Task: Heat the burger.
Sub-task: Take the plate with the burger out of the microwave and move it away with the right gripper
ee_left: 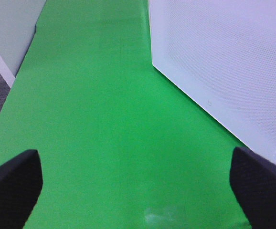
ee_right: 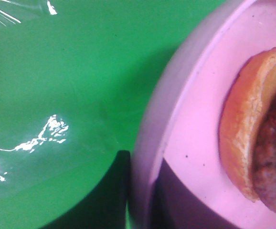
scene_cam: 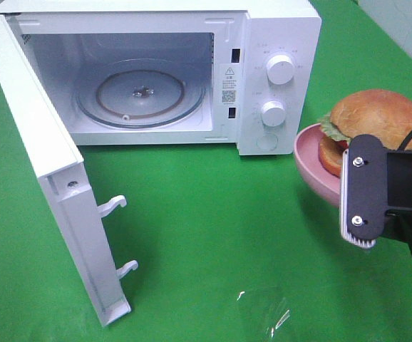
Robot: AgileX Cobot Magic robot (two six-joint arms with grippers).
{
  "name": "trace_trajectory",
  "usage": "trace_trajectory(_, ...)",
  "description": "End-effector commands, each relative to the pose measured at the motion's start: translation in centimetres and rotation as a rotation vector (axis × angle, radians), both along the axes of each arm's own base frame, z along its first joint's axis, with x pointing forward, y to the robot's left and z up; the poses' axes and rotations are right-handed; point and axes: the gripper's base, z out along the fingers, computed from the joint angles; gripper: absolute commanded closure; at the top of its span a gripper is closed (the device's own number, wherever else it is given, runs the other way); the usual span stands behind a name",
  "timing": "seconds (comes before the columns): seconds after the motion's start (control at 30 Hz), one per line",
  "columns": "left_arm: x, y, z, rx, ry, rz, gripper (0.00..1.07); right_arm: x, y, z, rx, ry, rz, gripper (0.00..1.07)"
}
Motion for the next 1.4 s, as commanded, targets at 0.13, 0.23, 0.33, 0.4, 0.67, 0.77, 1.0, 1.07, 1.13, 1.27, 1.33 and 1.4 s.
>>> trace_trajectory(0.13, -0.2, -0.1, 0.0, -0.004, -0.029, 0.001, 0.07, 0.1, -0.9, 0.5, 0.003, -0.037, -0.146, 1.07)
trace_trajectory(0.23, -0.2, -0.1, 0.0, -0.004, -0.029, 0.001, 0.07, 0.0, -1.1, 0.5, 0.011, -0.026, -0.208, 1.07)
trace_trajectory(0.33, -0.2, -0.1, 0.0, -0.004, -0.029, 0.001, 0.07, 0.1, -1.3, 0.5, 0.049, -0.039, -0.299, 1.07)
trace_trajectory(0.4, -0.2, -0.1, 0.0, -0.004, -0.029, 0.001, 0.07, 0.1, -1.3, 0.5, 0.049, -0.039, -0.299, 1.07)
trace_trajectory(0.67, -0.2, -0.1, 0.0, -0.004, -0.029, 0.001, 0.07, 0.5, -1.8, 0.1, 0.006, -0.059, -0.402, 1.07)
trace_trajectory(0.77, -0.2, -0.1, 0.0, -0.004, -0.029, 0.001, 0.07, 1.0, -1.8, -1.0, -0.044, -0.036, -0.468, 1.07)
trace_trajectory(1.0, -0.2, -0.1, 0.0, -0.004, -0.029, 0.001, 0.07, 1.6, -1.6, -2.1, -0.025, -0.047, -0.607, 1.07)
trace_trajectory(1.07, -0.2, -0.1, 0.0, -0.004, -0.029, 0.001, 0.07, 2.0, -1.6, -3.0, -0.005, -0.065, -0.734, 1.07)
trace_trajectory(1.13, -0.2, -0.1, 0.0, -0.004, -0.029, 0.001, 0.07, 2.3, -1.4, -3.4, 0.006, -0.071, -0.794, 1.07)
trace_trajectory(1.27, -0.2, -0.1, 0.0, -0.004, -0.029, 0.001, 0.07, 2.6, -1.3, -4.2, 0.014, -0.072, -0.868, 1.07)
trace_trajectory(1.33, -0.2, -0.1, 0.0, -0.004, -0.029, 0.001, 0.07, 2.7, -1.1, -4.9, 0.010, -0.067, -0.904, 1.07)
trace_trajectory(1.4, -0.2, -0.1, 0.0, -0.004, -0.029, 0.001, 0.07, 2.9, -1.0, -5.6, 0.007, -0.059, -0.937, 1.07)
